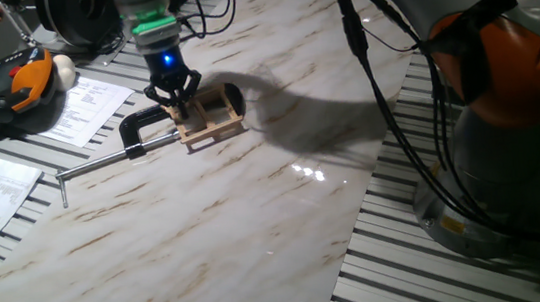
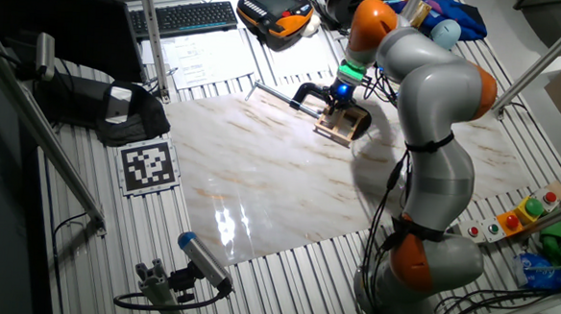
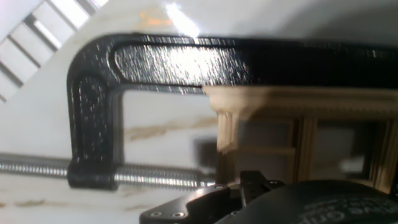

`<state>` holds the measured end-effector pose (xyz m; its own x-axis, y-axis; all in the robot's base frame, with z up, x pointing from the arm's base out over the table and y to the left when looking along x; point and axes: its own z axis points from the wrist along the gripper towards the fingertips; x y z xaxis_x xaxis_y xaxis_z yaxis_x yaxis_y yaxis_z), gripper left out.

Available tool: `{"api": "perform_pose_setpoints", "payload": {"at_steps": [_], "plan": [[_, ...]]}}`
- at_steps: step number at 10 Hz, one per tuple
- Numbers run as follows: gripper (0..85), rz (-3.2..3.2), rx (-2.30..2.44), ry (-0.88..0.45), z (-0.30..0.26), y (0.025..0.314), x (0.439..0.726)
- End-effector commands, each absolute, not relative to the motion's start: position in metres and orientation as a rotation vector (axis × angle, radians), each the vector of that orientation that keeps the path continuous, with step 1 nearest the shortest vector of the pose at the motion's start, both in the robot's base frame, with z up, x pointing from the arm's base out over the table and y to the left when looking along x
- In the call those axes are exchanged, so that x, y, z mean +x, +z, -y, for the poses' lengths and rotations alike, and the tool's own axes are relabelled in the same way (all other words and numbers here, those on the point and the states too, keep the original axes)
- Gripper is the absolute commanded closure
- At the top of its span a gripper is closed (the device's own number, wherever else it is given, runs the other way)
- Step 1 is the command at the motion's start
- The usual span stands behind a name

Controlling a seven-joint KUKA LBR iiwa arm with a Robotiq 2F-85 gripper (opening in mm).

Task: Open a sliding window

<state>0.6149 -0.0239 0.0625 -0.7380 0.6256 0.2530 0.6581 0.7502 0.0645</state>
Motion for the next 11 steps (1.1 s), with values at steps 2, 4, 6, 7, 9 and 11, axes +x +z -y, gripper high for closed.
{"api": "perform_pose_setpoints", "payload": {"at_steps": [2, 4, 6, 7, 9, 11], "plan": [[85.0, 2.717, -1.030, -0.278, 0.019, 0.062, 0.606], [85.0, 2.727, -1.026, -0.293, 0.016, 0.059, 0.597], [85.0, 2.732, -1.021, -0.303, 0.012, 0.056, 0.592], [85.0, 2.732, -1.024, -0.309, 0.009, 0.056, 0.590], [85.0, 2.734, -1.034, -0.320, 0.004, 0.053, 0.585], [85.0, 2.731, -1.038, -0.324, 0.003, 0.052, 0.584]]}}
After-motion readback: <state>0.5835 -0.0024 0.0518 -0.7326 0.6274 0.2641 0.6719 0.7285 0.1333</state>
